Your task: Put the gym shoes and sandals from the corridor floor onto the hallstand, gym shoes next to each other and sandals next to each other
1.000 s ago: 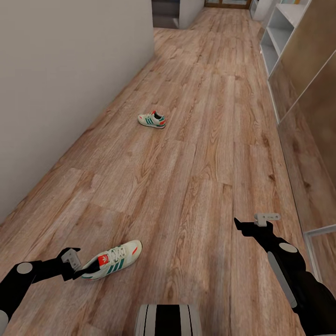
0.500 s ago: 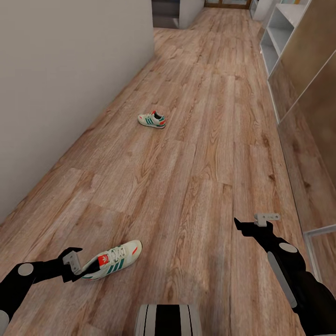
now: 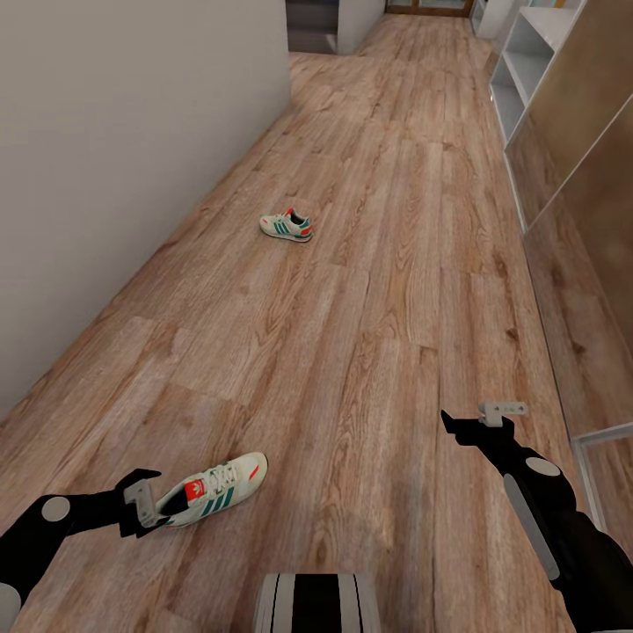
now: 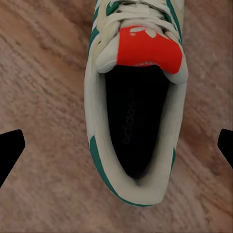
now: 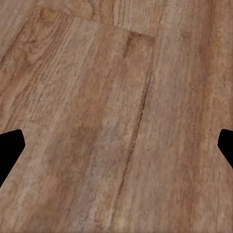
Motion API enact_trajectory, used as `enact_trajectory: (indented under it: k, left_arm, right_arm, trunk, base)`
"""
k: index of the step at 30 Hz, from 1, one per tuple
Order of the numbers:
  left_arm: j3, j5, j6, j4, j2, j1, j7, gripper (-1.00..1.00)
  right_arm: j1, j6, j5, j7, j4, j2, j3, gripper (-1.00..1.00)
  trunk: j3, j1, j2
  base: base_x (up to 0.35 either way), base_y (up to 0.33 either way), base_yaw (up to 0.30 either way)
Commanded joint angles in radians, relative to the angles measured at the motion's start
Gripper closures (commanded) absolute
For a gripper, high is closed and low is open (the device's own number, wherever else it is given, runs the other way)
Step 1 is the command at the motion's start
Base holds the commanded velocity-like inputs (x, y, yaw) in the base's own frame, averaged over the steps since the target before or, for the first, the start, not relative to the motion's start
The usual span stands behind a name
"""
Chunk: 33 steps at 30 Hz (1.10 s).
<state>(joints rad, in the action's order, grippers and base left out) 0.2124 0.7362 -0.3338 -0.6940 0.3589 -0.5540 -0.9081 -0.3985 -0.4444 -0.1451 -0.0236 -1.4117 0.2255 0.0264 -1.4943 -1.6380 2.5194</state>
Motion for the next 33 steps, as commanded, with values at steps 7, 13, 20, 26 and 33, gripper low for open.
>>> enact_trajectory:
  k: [7, 13, 20, 26, 33]
  left_arm:
    - [-0.002, 0.010, -0.005, -0.001, 0.001, -0.001, -0.006, -1.00]
    - [0.004, 0.007, -0.004, 0.005, 0.003, -0.001, -0.011, -1.00]
    - [0.010, -0.001, 0.003, 0.015, 0.009, -0.001, -0.014, -1.00]
    - [0.010, -0.001, 0.009, 0.026, 0.009, -0.001, -0.013, -1.00]
    - [0.009, -0.001, 0.008, 0.062, 0.007, -0.001, -0.011, -1.00]
  right_arm:
    - [0.000, -0.005, -0.007, -0.002, -0.001, 0.000, 0.001, -1.00]
    - [0.000, -0.005, -0.007, -0.002, -0.001, 0.000, 0.001, -1.00]
    - [0.000, -0.005, -0.007, -0.002, -0.001, 0.000, 0.001, -1.00]
    - [0.000, -0.005, -0.007, -0.002, -0.001, 0.000, 0.001, -1.00]
    - [0.000, -0.005, -0.007, -0.002, -0.001, 0.000, 0.001, -1.00]
  trunk:
    - [-0.001, 0.000, 0.000]
    - [-0.001, 0.000, 0.000]
    - [-0.001, 0.000, 0.000]
    - [-0.001, 0.000, 0.000]
    - [-0.001, 0.000, 0.000]
  base:
    - [0.000, 0.000, 0.000]
    - [0.000, 0.000, 0.000]
    - [0.000, 0.000, 0.000]
    - [0.000, 0.000, 0.000]
    - [0.000, 0.000, 0.000]
